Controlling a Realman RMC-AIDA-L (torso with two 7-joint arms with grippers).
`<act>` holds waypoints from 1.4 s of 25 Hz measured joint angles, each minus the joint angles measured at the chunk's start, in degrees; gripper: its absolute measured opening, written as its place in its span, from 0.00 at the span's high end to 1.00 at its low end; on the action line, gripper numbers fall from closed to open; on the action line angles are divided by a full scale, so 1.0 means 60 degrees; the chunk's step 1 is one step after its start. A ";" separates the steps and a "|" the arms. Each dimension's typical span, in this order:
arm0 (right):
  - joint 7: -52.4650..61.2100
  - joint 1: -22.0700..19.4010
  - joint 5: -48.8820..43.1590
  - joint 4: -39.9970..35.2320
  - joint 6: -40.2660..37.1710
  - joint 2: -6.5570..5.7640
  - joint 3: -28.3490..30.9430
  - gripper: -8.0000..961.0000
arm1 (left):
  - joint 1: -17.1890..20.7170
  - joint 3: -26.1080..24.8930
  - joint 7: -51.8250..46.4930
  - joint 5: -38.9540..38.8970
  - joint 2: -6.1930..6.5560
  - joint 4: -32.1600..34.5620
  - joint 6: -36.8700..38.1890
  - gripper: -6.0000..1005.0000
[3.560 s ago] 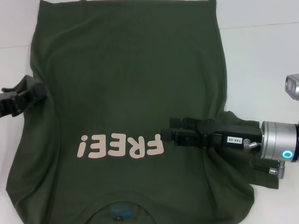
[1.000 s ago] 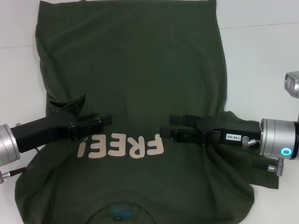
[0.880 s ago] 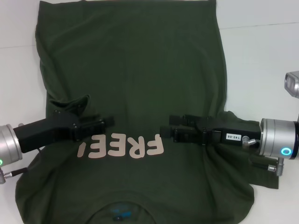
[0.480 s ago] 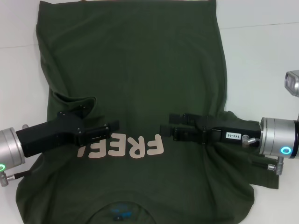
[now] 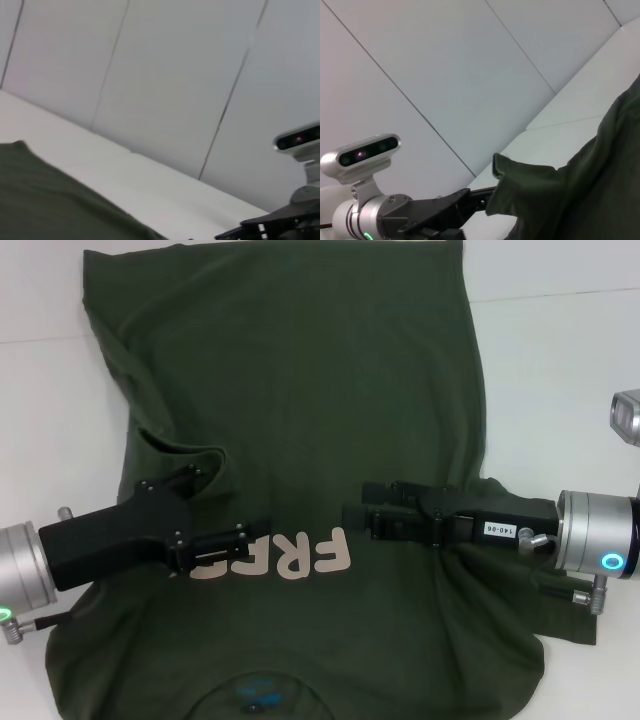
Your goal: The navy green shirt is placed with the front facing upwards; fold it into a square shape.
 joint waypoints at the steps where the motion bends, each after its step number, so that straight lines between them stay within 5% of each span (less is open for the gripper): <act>1: 0.0001 0.0000 0.0002 0.0000 0.0001 0.0000 0.0000 0.05 | 0.0001 0.0001 0.0173 -0.0037 0.0000 -0.0014 0.0072 0.14; 14: 0.0000 0.0001 0.0017 -0.0011 0.0072 0.0000 0.0000 0.15 | 0.0087 -0.0062 0.0370 -0.0213 -0.0015 -0.0033 -0.0896 0.15; 26: 0.0000 0.0006 0.0065 -0.0019 0.0141 -0.0012 0.0234 0.15 | 0.0492 -0.1065 0.0799 -0.1670 0.0035 -0.0007 -0.1164 0.16; 35: 0.0092 0.0184 0.0109 -0.0006 0.0235 -0.0002 0.0246 0.15 | 0.0809 -0.1329 0.0494 -0.1609 0.0080 0.0405 -0.1473 0.17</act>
